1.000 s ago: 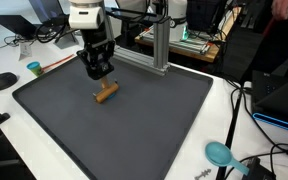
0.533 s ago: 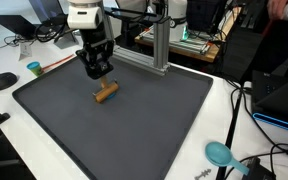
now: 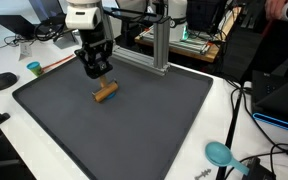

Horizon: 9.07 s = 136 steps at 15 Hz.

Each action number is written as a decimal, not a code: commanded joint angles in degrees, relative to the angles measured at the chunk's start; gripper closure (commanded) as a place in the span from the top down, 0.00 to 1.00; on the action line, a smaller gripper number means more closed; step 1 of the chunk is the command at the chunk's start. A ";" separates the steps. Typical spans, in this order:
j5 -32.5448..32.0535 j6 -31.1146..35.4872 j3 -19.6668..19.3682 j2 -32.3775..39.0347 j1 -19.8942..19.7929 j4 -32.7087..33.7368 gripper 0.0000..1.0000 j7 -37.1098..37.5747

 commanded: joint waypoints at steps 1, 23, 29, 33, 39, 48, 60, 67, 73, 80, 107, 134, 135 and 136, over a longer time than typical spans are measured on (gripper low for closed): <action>-2.74 -1.29 -1.45 3.60 0.28 0.46 0.22 1.98; -5.68 -2.31 -0.50 3.30 1.19 1.81 0.22 3.02; -5.58 -2.17 0.26 3.35 1.77 2.26 0.22 2.48; -4.85 -1.67 0.79 3.34 1.70 2.18 0.22 1.72; -4.16 -1.07 1.81 3.32 1.66 2.20 0.22 1.18; -5.09 -1.50 1.61 3.27 1.77 1.82 0.22 2.15; -8.70 -2.66 -1.75 3.60 1.75 1.07 0.22 5.43; -10.63 -3.11 -1.90 2.52 3.25 1.04 0.22 7.25; -10.33 -2.43 -1.55 -3.86 1.77 -4.07 0.22 10.43; 3.55 0.37 -1.41 -15.96 -2.35 -12.33 0.22 9.12; 9.16 -15.81 -2.81 -12.98 1.88 1.02 0.22 77.87; 10.43 -5.31 -4.74 -1.83 2.25 1.60 0.22 85.27; 10.01 -5.56 -4.96 -1.38 2.46 1.97 0.22 86.36; 9.52 -5.90 -5.20 -0.93 2.68 2.41 0.22 87.49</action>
